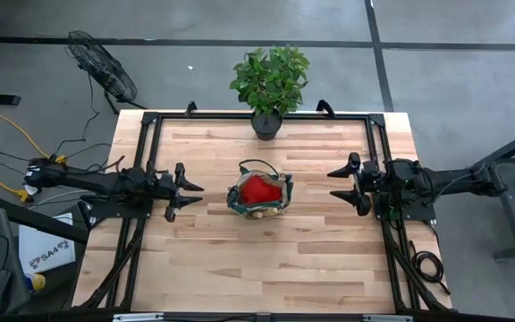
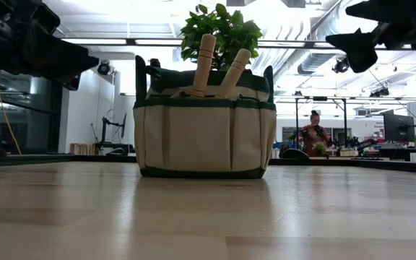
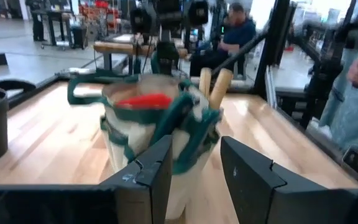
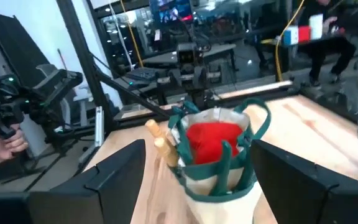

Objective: Pick & Place Garden tools in Gardening bag
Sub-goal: Return to Home Position

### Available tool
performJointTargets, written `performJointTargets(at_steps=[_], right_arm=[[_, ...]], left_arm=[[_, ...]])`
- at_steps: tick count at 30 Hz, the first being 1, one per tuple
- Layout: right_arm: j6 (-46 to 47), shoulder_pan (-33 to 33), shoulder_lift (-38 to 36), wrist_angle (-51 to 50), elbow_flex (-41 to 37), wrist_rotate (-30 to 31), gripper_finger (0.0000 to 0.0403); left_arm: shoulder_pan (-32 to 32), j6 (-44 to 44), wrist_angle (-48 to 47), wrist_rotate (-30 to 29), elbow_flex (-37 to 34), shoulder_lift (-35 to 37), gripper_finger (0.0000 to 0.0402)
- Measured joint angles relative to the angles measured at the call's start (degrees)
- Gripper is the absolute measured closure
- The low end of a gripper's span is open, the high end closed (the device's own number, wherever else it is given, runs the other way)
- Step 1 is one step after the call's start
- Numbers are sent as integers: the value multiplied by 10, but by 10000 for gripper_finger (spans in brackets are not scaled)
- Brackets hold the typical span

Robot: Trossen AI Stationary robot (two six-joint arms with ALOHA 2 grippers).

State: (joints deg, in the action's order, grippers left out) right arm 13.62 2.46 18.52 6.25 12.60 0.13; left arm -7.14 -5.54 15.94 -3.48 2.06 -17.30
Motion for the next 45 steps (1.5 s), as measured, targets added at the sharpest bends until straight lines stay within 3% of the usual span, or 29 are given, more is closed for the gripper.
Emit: performJointTargets(at_steps=[6, 12, 18, 24, 35, 45], right_arm=[[-22, -8, -5, -16, 0, 28, 121], [-2, -33, -5, 21, -39, -6, 121], [24, -56, -21, 60, -86, -3, 121], [32, -79, -43, 110, -121, -26, 121], [7, -114, -46, 54, -121, -26, 121], [-12, -121, -85, -26, -121, -28, 121]], left_arm=[[0, 10, -11, -26, -7, 0, 268], [0, 33, -15, -33, -8, 0, 268], [1, 59, -15, -96, -9, 8, 268], [0, 80, -26, -91, -9, 37, 268], [0, 41, -40, -107, -10, 45, 268], [0, 50, -146, -62, -10, 174, 268]])
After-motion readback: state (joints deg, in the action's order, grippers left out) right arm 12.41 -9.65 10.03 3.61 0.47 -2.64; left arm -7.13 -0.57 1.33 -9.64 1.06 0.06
